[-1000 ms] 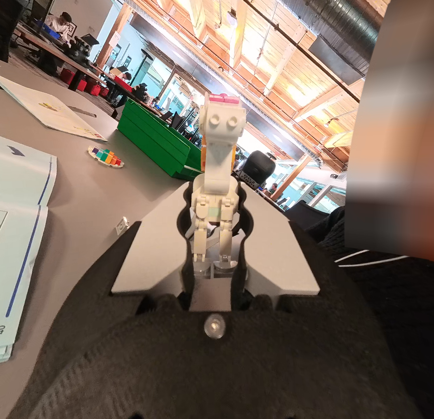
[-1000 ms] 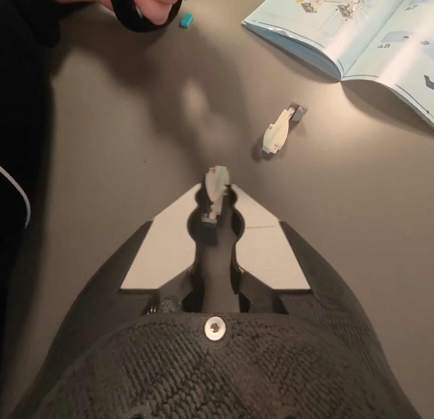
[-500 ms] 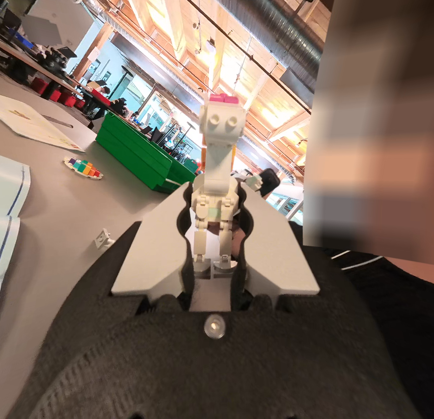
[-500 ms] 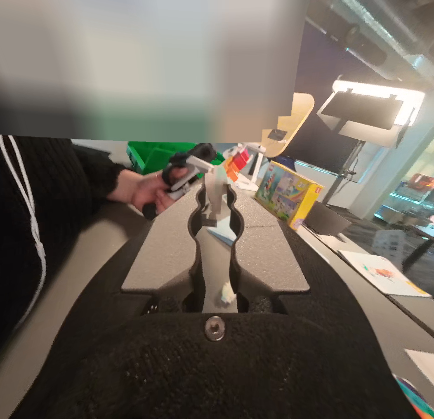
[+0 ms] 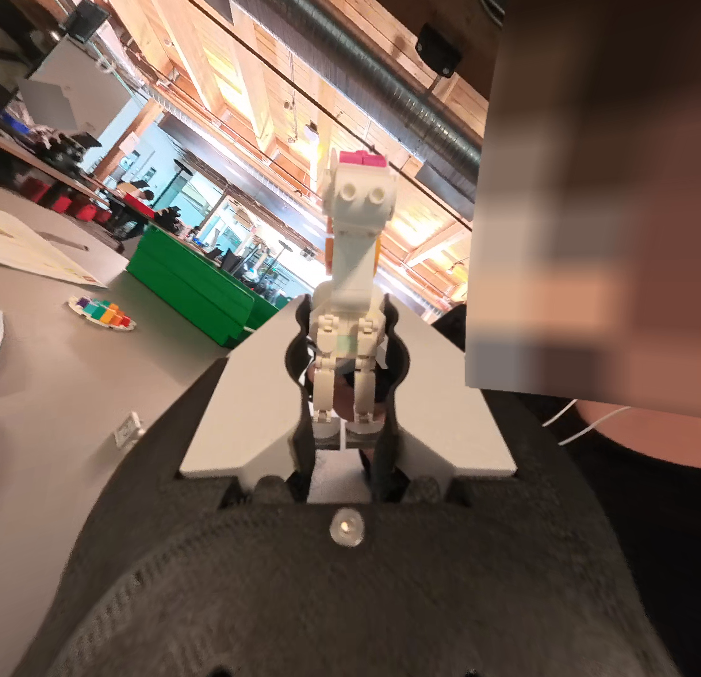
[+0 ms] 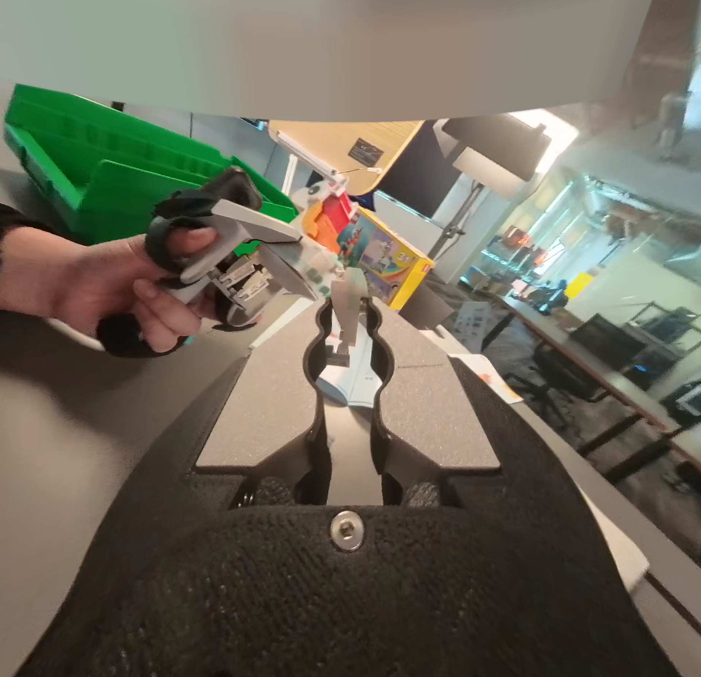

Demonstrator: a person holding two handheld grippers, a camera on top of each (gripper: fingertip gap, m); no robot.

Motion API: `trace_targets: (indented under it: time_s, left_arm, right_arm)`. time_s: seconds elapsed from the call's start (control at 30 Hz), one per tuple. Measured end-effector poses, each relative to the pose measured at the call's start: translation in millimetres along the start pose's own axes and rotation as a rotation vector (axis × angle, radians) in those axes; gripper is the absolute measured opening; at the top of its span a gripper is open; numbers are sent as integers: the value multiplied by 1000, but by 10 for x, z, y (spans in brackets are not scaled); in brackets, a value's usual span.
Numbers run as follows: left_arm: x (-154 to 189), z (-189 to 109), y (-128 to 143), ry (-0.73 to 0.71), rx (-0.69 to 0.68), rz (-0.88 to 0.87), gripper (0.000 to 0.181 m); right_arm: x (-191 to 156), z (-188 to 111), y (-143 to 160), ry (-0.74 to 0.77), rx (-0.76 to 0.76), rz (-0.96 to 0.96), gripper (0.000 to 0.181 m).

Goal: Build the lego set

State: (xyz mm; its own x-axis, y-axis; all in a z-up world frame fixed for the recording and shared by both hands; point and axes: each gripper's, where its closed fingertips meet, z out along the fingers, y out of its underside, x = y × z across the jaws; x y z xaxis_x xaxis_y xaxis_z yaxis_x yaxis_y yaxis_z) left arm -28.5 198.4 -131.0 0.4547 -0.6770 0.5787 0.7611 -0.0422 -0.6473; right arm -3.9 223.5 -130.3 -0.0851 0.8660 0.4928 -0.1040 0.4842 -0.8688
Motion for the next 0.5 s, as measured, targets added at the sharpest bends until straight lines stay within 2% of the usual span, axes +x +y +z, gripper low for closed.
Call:
trace_targets:
  time_s: [0.03, 0.3, 0.5]
  left_arm:
    - [6, 8, -3, -11, 3, 31, 37]
    - [64, 59, -49, -56, 45, 187, 37]
    - [26, 50, -89, -80, 77, 194, 37]
  right_arm:
    - [0, 14, 1, 16, -2, -20, 16]
    - [-5, 69, -16, 93, -6, -104, 16]
    - [9, 82, -13, 108, 6, -77, 16]
